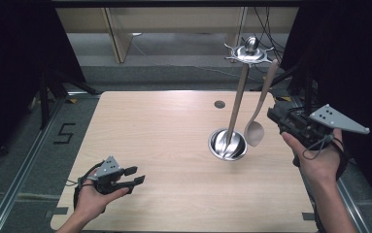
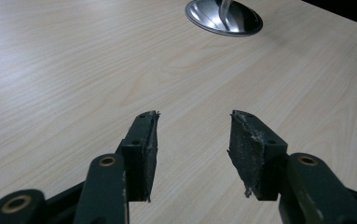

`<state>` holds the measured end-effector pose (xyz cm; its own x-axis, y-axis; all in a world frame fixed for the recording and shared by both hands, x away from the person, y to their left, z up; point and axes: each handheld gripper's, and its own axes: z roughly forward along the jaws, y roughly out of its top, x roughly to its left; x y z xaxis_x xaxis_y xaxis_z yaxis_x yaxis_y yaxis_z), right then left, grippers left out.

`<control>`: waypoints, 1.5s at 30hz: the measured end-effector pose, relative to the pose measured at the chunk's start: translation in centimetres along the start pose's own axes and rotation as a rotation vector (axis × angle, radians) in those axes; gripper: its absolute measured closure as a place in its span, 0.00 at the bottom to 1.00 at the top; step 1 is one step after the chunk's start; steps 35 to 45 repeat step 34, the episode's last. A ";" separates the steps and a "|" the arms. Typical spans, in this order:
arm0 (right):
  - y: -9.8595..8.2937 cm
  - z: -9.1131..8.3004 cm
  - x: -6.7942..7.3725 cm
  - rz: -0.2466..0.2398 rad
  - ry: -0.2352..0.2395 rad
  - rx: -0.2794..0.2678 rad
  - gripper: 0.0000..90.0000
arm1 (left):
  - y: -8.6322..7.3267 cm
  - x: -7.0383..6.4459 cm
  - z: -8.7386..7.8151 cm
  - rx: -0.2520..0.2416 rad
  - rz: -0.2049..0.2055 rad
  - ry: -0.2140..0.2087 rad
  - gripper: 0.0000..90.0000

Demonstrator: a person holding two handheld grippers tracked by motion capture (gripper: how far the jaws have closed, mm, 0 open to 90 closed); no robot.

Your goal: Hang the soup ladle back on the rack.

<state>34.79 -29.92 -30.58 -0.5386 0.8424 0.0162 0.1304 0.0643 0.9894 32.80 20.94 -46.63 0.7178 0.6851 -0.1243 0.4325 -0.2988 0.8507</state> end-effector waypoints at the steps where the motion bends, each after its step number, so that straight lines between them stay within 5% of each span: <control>1: 0.0 0.0 0.0 0.000 0.000 0.000 0.80 | 0.0 0.0 0.0 0.000 -0.001 0.000 0.57; 8: -3.3 -1.5 0.2 0.007 -0.007 0.077 0.76 | 0.0 0.0 0.0 -0.001 -0.004 -0.003 0.56; 13: -6.9 -2.1 0.1 0.056 -0.018 0.163 0.72 | 0.0 0.0 0.0 0.000 -0.003 0.001 0.56; 18: -11.1 -2.3 0.1 0.101 -0.070 0.259 0.67 | -0.1 0.1 0.0 0.005 -0.005 0.002 0.55; 21: -12.7 -2.5 0.2 0.076 -0.122 0.360 0.65 | -0.2 0.1 0.1 -0.001 -0.023 0.006 0.54; 26: -14.0 -2.6 0.0 0.064 -0.145 0.415 0.61 | -0.2 0.2 0.2 -0.006 -0.010 0.012 0.52; 28: -14.0 -2.6 0.1 0.101 -0.149 0.406 0.59 | -0.2 0.3 0.2 -0.001 -0.003 0.006 0.52; 30: -14.1 -2.6 -0.3 0.063 -0.143 0.389 0.58 | -0.2 0.3 0.3 -0.002 0.004 0.008 0.51; 32: -14.2 -2.7 0.0 0.117 -0.153 0.404 0.57 | -0.2 0.3 0.4 -0.004 0.005 0.012 0.50; 45: -14.3 -2.6 -0.1 0.122 -0.148 0.403 0.56 | -0.2 0.3 0.4 -0.007 0.005 0.008 0.49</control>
